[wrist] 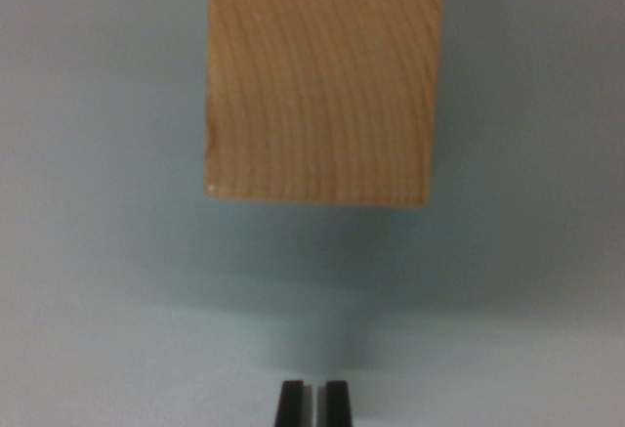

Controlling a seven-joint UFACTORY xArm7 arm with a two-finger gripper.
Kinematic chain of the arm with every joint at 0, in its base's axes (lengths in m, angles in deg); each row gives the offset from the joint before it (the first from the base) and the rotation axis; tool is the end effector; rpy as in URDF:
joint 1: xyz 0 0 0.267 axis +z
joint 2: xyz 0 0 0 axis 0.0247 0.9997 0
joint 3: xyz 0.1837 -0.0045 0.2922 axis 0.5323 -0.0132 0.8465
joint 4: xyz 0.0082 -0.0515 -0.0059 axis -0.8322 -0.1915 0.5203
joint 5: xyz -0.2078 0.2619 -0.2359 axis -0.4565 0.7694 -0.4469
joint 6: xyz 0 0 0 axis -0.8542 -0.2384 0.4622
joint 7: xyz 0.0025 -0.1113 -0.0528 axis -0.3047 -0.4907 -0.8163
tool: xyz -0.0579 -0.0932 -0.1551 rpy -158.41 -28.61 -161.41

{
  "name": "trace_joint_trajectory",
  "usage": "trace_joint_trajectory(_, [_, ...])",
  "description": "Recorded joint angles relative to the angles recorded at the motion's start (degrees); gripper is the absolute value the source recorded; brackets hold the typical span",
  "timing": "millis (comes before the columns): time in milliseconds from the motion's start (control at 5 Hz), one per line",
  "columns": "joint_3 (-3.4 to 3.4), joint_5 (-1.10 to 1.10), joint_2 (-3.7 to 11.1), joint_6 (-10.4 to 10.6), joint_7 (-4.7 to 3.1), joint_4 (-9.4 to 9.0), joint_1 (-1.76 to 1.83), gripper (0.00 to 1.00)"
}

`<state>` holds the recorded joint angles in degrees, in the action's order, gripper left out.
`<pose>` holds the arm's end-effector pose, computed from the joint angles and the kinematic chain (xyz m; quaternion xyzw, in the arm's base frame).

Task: Push wooden cube

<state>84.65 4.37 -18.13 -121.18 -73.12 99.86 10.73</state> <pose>0.4665 0.1413 0.0143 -0.9993 -0.0183 0.0320 0.0060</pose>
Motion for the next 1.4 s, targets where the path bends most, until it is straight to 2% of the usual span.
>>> trace_joint_trajectory(200, [0.00,0.00,0.00,0.00,0.00,0.00,0.00,0.00])
trace_joint_trajectory(400, [0.00,0.00,0.00,0.00,0.00,0.00,0.00,1.00])
trace_joint_trajectory(1200, [-0.02,-0.02,0.18,-0.11,-0.02,0.29,-0.01,1.00])
trace_joint_trajectory(1400, [-0.07,-0.06,0.67,-0.40,-0.08,1.07,-0.03,1.00])
